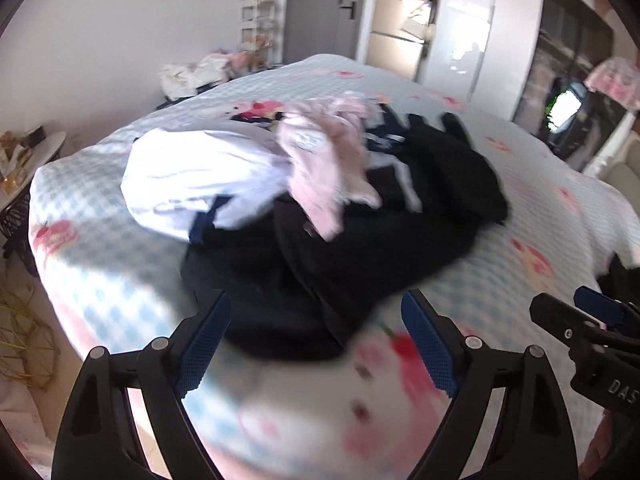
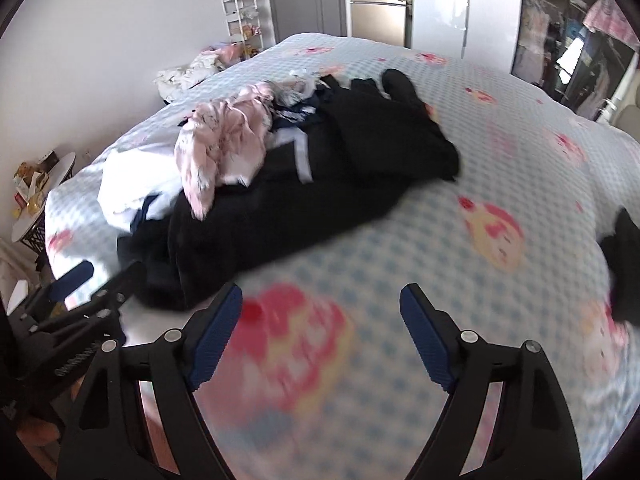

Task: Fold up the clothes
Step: 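Grasp the pink printed pajama pants with the left gripper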

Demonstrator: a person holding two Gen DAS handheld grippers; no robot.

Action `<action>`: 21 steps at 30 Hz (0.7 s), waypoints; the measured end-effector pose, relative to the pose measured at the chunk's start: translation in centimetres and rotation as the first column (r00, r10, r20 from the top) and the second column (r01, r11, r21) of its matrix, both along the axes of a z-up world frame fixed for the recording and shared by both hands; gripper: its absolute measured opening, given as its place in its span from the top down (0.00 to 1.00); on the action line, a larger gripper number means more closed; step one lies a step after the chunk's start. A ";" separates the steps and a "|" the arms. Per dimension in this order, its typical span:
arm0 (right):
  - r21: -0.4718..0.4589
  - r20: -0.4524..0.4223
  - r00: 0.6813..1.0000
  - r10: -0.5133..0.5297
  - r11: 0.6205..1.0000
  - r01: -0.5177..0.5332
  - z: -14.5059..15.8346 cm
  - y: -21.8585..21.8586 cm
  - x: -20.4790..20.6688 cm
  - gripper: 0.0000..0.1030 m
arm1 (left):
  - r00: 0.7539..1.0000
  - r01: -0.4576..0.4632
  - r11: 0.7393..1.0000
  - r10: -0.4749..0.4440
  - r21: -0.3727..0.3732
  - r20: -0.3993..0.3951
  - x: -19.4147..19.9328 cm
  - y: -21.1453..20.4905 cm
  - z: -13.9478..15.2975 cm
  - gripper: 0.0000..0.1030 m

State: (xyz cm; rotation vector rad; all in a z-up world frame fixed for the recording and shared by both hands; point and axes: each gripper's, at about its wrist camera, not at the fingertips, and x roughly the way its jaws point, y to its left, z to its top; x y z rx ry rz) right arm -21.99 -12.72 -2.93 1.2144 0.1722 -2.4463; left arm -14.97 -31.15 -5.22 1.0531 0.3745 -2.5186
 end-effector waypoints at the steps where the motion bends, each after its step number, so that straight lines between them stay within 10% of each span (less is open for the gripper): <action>1: 0.003 -0.002 1.000 0.005 1.000 -0.005 -0.3 -1.2 -1.3 0.20 | 1.000 -0.013 1.000 0.013 0.004 -0.001 -1.2 -1.1 -0.3 0.14; 9: 0.008 0.071 0.997 0.040 0.999 -0.041 -5.3 -9.2 -11.1 0.39 | 1.000 0.013 0.986 -0.011 0.168 -0.012 -8.8 -7.3 -3.6 0.14; 21: -0.040 0.151 0.975 0.162 0.987 -0.158 -10.4 -14.2 -16.1 0.40 | 0.997 0.076 0.951 -0.075 0.300 -0.014 -12.8 -9.4 -7.5 0.65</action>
